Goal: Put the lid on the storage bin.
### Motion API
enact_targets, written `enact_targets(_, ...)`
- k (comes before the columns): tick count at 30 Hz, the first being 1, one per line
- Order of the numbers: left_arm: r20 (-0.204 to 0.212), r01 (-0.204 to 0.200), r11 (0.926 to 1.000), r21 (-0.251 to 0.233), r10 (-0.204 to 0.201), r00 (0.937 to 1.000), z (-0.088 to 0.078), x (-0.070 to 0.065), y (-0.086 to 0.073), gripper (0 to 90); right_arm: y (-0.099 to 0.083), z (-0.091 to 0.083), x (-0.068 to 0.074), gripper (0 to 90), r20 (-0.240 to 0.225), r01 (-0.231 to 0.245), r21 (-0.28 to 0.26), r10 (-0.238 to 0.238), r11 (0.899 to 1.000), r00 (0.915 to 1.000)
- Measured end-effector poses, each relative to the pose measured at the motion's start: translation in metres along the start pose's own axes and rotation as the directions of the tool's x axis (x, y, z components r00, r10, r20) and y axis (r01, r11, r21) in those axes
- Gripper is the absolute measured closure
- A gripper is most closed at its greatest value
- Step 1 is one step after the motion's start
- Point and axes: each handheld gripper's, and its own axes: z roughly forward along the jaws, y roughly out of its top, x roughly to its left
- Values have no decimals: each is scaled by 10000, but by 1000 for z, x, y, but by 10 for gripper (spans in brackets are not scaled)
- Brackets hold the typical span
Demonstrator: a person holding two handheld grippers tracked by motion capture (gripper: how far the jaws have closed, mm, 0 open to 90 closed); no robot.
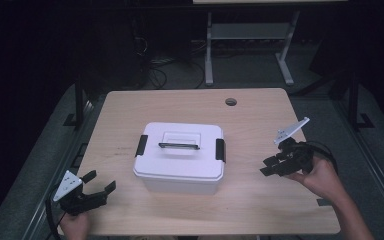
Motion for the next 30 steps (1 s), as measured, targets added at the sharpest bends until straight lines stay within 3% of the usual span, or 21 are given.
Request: enact_targets(30, 26, 16, 10000, 27, -16, 10000, 0, -2, 0, 130, -45, 12, -8, 564, -159, -798, -220, 795, 9966, 9967)
